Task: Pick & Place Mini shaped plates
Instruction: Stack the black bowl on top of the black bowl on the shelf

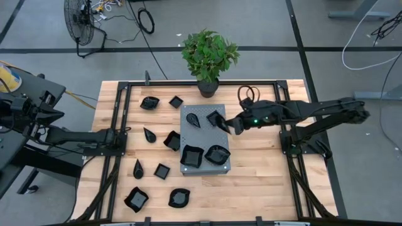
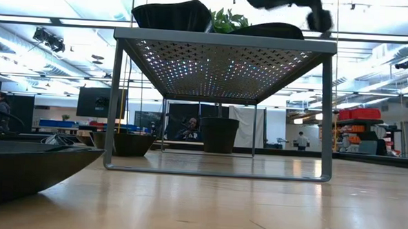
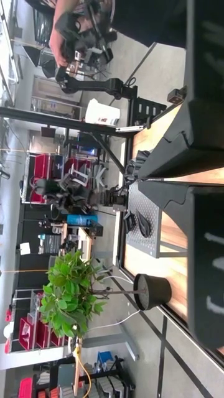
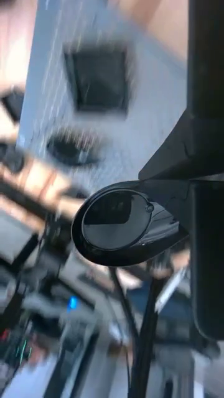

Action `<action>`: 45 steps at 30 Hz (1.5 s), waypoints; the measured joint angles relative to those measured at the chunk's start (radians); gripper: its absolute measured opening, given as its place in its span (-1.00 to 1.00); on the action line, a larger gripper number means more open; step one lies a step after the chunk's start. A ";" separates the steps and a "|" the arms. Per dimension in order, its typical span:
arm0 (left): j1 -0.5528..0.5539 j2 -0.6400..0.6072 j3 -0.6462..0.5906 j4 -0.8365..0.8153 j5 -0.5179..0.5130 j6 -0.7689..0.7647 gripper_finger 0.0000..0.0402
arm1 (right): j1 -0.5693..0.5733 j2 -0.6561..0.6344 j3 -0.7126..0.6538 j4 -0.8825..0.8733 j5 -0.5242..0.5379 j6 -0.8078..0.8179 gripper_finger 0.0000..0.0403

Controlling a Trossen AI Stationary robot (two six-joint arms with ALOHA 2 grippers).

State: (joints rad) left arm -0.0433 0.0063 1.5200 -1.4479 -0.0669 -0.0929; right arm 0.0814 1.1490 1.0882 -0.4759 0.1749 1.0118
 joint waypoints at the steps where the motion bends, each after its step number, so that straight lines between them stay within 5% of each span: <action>1: 0.000 0.000 0.000 0.000 0.000 0.000 -0.88 | -0.002 0.015 0.010 0.022 -0.012 0.000 -1.00; 22: 0.000 0.000 0.000 0.000 0.000 0.000 -0.88 | -0.134 0.356 0.237 0.153 -0.262 0.031 -1.00; 45: 0.000 0.000 0.000 0.000 0.000 0.000 -0.88 | -0.251 0.487 0.204 0.172 -0.236 0.132 -1.00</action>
State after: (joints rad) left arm -0.0432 0.0061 1.5200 -1.4479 -0.0669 -0.0929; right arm -0.1699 1.6363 1.2922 -0.3038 -0.0616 1.1439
